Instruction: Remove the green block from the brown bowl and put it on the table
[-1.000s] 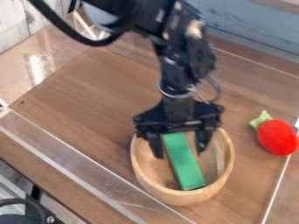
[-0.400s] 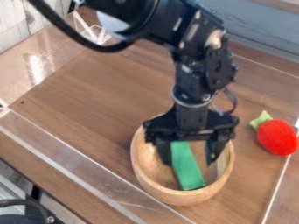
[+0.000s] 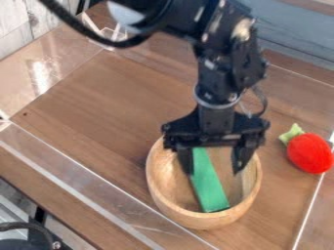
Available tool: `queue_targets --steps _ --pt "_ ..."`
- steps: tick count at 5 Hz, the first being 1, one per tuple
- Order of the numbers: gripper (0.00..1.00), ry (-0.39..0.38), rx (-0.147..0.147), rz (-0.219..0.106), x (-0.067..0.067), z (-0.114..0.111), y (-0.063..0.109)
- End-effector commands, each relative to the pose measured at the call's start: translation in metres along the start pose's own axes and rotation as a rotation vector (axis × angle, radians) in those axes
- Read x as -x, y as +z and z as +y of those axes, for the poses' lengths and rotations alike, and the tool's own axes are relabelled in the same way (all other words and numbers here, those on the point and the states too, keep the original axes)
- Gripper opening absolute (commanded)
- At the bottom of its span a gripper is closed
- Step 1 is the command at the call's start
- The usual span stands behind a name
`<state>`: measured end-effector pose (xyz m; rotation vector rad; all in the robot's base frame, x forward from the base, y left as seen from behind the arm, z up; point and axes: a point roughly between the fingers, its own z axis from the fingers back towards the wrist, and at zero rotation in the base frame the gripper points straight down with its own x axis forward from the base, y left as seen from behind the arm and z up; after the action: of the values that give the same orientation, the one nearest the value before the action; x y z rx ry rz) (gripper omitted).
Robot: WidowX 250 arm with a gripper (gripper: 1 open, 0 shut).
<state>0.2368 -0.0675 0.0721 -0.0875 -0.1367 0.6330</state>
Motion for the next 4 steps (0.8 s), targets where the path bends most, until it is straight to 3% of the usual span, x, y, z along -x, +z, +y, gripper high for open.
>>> queue_targets --steps 1,2,4 --pt "1.00 0.075 0.037 -0.051 -0.013 -0.004 0.014" --pt "1.00 0.005 0.033 -0.027 -0.018 0.005 0.008" --pt "1.00 0.135 0.017 -0.011 -0.009 0.020 -0.023"
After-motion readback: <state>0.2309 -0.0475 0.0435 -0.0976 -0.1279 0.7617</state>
